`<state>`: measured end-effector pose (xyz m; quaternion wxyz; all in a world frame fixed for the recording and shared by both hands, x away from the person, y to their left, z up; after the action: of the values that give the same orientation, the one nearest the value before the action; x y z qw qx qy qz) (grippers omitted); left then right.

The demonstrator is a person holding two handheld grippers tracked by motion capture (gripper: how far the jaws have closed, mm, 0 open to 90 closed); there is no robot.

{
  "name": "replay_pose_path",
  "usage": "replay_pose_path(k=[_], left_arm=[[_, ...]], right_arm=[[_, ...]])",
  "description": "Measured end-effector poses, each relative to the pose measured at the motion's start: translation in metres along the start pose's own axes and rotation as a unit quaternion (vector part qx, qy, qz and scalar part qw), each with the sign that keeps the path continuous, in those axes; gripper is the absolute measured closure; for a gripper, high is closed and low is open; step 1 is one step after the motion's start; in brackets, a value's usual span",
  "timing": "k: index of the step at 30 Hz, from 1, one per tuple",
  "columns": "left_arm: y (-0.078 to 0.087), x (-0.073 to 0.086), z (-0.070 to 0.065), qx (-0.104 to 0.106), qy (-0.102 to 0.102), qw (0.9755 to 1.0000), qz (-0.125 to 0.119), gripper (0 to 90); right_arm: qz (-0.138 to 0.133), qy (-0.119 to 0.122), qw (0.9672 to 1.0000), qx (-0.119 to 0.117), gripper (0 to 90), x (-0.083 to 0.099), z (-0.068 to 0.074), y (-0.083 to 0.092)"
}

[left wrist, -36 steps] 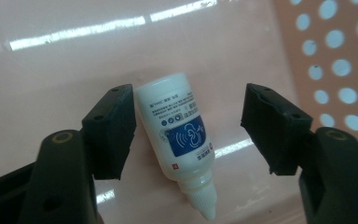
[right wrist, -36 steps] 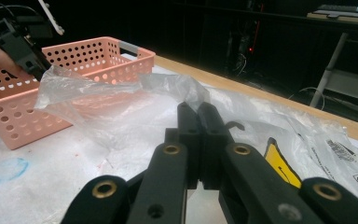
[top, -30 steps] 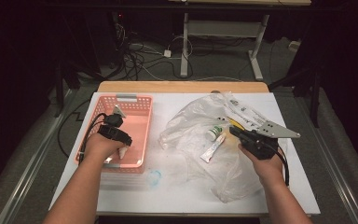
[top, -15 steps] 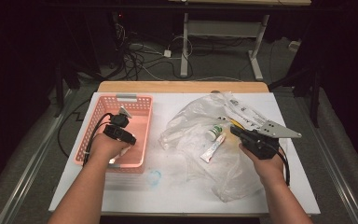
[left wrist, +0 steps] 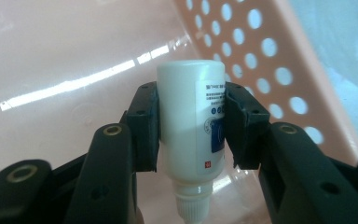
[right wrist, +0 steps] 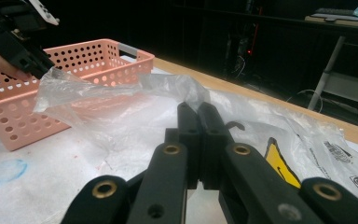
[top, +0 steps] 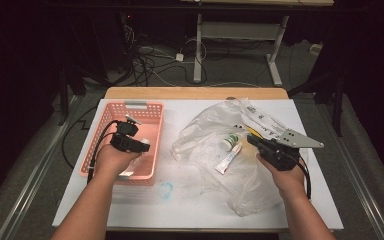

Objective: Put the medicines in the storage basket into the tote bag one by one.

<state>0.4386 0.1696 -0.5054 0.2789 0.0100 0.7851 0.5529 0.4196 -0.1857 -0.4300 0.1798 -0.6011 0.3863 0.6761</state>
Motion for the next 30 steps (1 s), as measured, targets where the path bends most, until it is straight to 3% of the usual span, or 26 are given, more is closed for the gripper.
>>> replay_pose_path(k=[7, 14, 19, 24, 30], left_arm=[[0.012, 0.004, -0.01, 0.012, -0.018, 0.9988, -0.044, 58.1], [0.02, 0.01, -0.022, 0.025, -0.032, 0.9949, -0.092, 58.2], [0.028, 0.014, -0.027, 0.026, -0.043, 0.9895, -0.136, 58.2], [0.032, 0.021, -0.035, 0.023, -0.055, 0.9854, -0.16, 58.2], [0.039, 0.024, -0.044, 0.037, -0.054, 0.9778, -0.199, 58.3]], right_arm=[[0.001, 0.003, 1.0, -0.002, 90.0, 0.0, 0.001, -0.001], [0.002, 0.003, 1.0, 0.0, 90.0, 0.0, 0.002, -0.001], [0.005, 0.003, 1.0, -0.001, 90.0, 0.002, 0.002, -0.001], [0.005, 0.004, 1.0, -0.002, 90.0, 0.002, 0.003, -0.002], [0.007, 0.007, 1.0, -0.002, 90.0, 0.003, 0.003, -0.003]])
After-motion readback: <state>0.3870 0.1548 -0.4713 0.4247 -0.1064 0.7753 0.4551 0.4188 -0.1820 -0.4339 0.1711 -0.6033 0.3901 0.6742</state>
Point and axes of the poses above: each handheld gripper's, and its own axes: y roughly backward along the jaws, x roughly out of its underside, z roughly to its left, the point moved 9 cm from there along -y, roughly forward along the jaws, and after that the axes turned 2 degrees about x, right-handed, at the moved point
